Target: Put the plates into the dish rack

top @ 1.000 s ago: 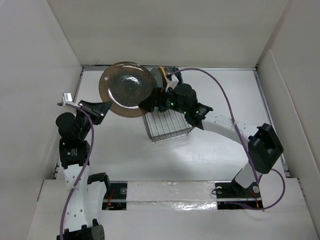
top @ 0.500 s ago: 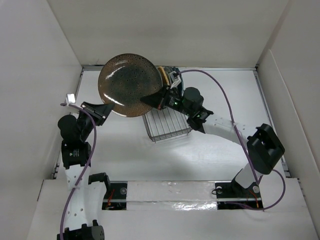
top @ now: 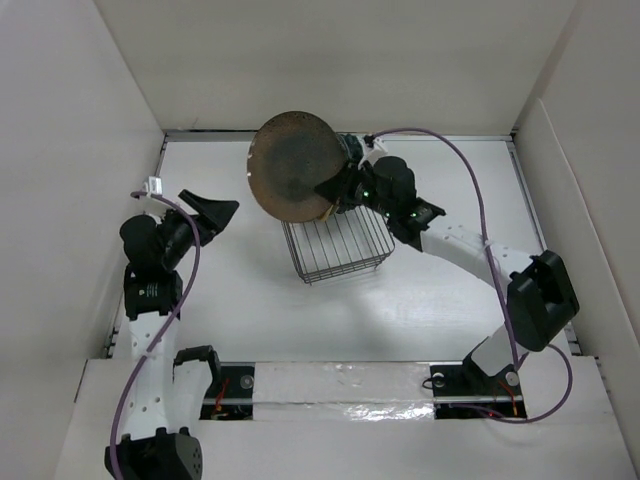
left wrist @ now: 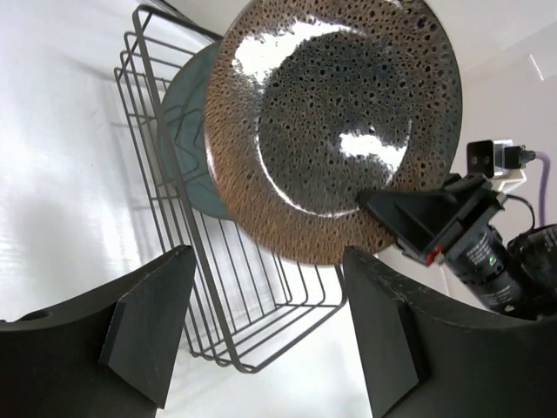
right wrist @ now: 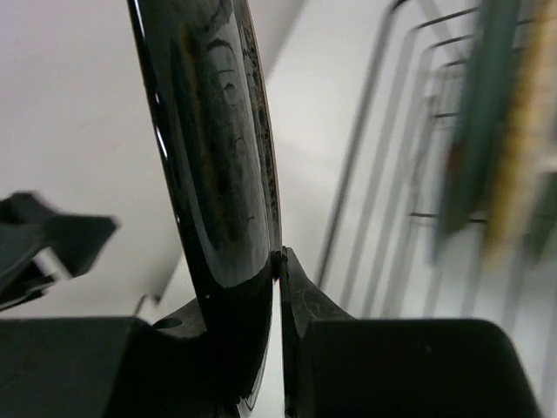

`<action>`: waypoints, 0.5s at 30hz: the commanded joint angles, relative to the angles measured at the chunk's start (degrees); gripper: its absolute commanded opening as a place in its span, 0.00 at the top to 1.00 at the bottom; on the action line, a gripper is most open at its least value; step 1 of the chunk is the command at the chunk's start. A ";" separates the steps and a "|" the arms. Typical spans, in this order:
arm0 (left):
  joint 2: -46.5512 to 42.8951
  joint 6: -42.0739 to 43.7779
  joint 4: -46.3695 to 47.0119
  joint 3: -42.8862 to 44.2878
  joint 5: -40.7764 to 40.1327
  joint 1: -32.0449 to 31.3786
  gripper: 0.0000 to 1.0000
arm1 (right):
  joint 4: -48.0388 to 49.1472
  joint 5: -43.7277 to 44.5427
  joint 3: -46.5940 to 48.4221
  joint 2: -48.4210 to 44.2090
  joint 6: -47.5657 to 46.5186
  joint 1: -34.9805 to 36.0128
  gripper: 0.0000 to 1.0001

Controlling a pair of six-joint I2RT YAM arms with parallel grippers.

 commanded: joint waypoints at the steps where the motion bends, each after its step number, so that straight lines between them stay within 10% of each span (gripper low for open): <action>1: 1.21 4.26 3.46 3.74 0.57 -0.72 0.34 | 3.50 7.44 9.51 -4.37 -5.26 -1.85 1.00; 15: 7.54 12.17 5.66 1.28 -4.10 -8.90 0.27 | -19.97 33.55 32.18 9.06 -20.12 1.31 1.00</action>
